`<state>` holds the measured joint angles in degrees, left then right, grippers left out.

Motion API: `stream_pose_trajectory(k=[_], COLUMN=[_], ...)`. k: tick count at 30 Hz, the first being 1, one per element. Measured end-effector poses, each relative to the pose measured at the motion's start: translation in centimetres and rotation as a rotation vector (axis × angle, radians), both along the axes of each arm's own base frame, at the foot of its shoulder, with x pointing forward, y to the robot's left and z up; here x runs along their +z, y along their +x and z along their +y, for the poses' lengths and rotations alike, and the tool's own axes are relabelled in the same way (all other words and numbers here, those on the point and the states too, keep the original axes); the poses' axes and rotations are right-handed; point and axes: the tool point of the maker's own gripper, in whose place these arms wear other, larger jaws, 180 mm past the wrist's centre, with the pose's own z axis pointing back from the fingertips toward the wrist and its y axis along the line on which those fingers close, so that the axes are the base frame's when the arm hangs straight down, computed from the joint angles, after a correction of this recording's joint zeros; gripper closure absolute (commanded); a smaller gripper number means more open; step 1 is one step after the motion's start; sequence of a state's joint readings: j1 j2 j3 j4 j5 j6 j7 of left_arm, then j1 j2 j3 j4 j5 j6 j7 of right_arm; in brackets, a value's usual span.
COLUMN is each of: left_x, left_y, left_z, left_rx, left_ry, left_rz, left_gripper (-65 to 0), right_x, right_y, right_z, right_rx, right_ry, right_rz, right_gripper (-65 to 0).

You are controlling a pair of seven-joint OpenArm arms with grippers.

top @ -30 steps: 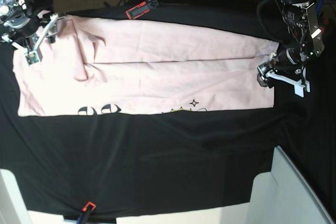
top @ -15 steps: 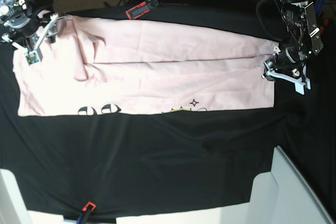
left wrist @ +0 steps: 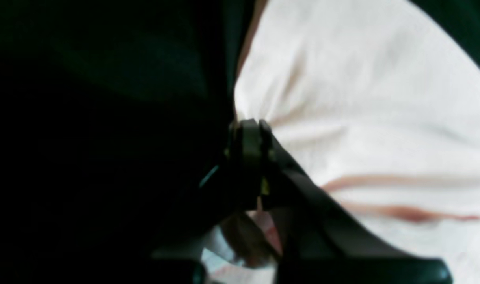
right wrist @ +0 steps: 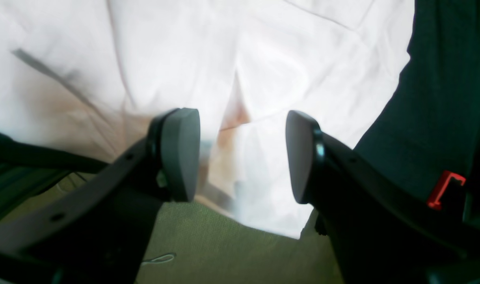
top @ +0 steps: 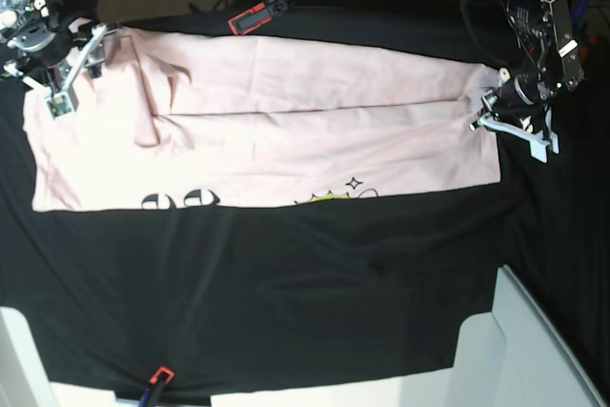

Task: Fold the T-shirt properly
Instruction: 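Grasp the shirt end near the left gripper with the left gripper, then fold the grasped end with the left gripper over toward the right gripper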

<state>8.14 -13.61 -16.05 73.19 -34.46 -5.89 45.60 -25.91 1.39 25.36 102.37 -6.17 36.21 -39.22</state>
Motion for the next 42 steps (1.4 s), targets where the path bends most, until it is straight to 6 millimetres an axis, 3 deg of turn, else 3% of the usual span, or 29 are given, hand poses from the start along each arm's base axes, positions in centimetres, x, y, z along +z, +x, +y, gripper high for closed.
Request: stream_pose_trajectory(k=[8, 12, 20, 26, 29, 36, 42], left_x=[3.5, 6.1, 7.7, 8.2, 8.0, 7.9, 7.9], left_y=[1.2, 3.2, 3.4, 3.4, 3.5, 3.4, 3.4], left_z=[-0.7, -2.2, -5.2, -8.6, -11.7, -22.7, -28.1], left_rx=[-0.071, -0.100, -0.141, -0.161, -0.222, -0.448, -0.561], left_ry=[0.035, 0.022, -0.015, -0.080, -0.120, -0.259, -0.319], left_rz=[-0.018, -0.110, -0.118, -0.124, -0.110, -0.093, -0.083], left_gripper=[0.0, 0.0, 0.0, 0.0, 0.0, 0.0, 0.0], right_x=[0.0, 0.0, 0.0, 0.0, 0.0, 0.1, 0.1], right_y=[0.0, 0.0, 0.0, 0.0, 0.1, 0.3, 0.2], right_z=[0.0, 0.0, 0.0, 0.0, 0.0, 0.0, 0.0], right_rx=[0.000, 0.000, 0.000, 0.000, 0.000, 0.000, -0.001], right_ry=[0.001, 0.000, 0.000, 0.000, 0.000, 0.002, 0.002], right_rz=[-0.001, 0.000, 0.000, 0.000, -0.002, -0.007, -0.006], right_gripper=[-33.1, -33.1, -33.1, -33.1, -33.1, -33.1, -33.1])
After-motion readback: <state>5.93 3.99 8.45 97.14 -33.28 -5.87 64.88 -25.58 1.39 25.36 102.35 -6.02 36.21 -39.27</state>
